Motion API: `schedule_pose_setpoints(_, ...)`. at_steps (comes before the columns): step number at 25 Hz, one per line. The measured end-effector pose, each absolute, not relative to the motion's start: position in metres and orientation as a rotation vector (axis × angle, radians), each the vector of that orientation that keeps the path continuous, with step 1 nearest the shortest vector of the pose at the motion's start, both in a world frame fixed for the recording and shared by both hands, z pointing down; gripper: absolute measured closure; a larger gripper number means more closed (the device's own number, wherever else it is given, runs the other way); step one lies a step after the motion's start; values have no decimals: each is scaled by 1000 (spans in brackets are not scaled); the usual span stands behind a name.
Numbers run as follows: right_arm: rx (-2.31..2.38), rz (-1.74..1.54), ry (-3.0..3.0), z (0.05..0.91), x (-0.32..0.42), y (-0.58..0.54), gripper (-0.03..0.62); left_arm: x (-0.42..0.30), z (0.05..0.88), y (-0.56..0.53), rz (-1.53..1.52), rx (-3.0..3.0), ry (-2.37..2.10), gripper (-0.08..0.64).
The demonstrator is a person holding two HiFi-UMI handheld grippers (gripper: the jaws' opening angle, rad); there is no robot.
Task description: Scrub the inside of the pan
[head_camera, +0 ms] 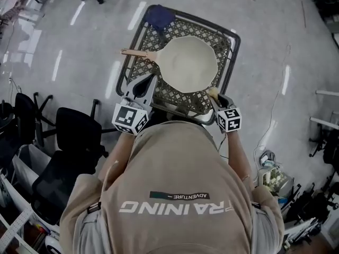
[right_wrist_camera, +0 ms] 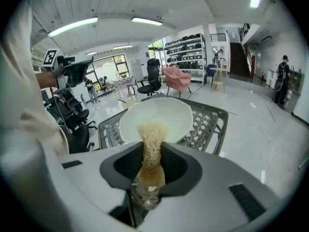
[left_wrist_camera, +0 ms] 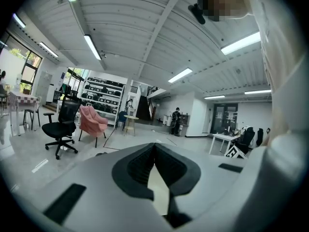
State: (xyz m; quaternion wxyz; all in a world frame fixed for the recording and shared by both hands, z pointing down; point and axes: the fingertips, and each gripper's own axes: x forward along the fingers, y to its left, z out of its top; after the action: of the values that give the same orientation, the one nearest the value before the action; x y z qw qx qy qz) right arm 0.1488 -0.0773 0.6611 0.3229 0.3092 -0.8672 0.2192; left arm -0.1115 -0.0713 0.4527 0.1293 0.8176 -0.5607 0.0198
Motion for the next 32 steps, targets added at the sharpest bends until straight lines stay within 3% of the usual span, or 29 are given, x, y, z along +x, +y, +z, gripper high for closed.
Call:
schedule_pose_setpoints(6,817,415,-2348,601,79,-105,479,-129,449,-77,15,2466,-1502,541)
schedule_pose_setpoints(14,548,242,-2399,595,-41,-105,479,-156,469,-73,20,2474,-1419,541)
schedule_pose_setpoints(20,222,164,-2295,648,-65,-85,479,-178,474,-68,16,2363,-1540,541)
schedule_pose_setpoints(28,173,235,-2310,707,-79,-105,479,-229,487,-27,182,2117,-1775,541)
schedule_pose_setpoints(32,106,231,-2330,729,-85,-111,479,-220,485,-25,237,2051,-1839,541)
